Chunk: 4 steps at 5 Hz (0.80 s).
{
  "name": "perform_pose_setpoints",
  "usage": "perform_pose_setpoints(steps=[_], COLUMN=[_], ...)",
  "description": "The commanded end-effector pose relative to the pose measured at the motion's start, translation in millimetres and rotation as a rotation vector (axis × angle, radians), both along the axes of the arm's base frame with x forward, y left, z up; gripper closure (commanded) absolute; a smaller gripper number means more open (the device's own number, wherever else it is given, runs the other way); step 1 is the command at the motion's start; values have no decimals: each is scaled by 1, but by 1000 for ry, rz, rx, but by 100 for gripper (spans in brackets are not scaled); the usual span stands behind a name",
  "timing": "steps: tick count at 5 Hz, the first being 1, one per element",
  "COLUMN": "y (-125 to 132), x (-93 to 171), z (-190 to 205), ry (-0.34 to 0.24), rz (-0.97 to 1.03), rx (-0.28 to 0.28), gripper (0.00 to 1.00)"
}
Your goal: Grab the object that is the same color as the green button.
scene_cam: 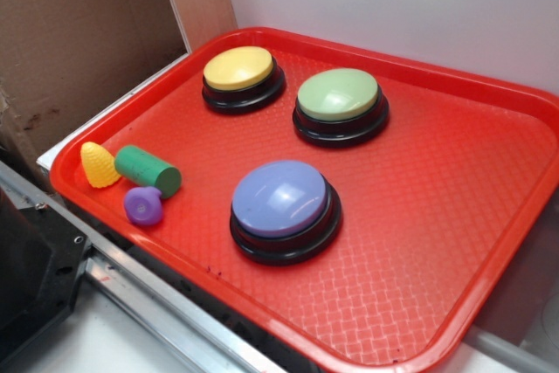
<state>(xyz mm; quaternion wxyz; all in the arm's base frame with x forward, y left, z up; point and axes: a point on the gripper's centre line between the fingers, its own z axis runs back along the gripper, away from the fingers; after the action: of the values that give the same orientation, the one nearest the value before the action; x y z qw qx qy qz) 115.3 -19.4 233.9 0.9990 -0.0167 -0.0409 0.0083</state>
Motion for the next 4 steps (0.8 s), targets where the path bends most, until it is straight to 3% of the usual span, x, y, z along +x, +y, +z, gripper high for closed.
perform_pose_setpoints(steps=[1,2,4], y=[0,8,26], x=[0,10,26], z=[0,-11,-52], ry=[0,-58,-55], rz=[0,249,714], rx=[0,-22,-106], gripper=[0,0,0])
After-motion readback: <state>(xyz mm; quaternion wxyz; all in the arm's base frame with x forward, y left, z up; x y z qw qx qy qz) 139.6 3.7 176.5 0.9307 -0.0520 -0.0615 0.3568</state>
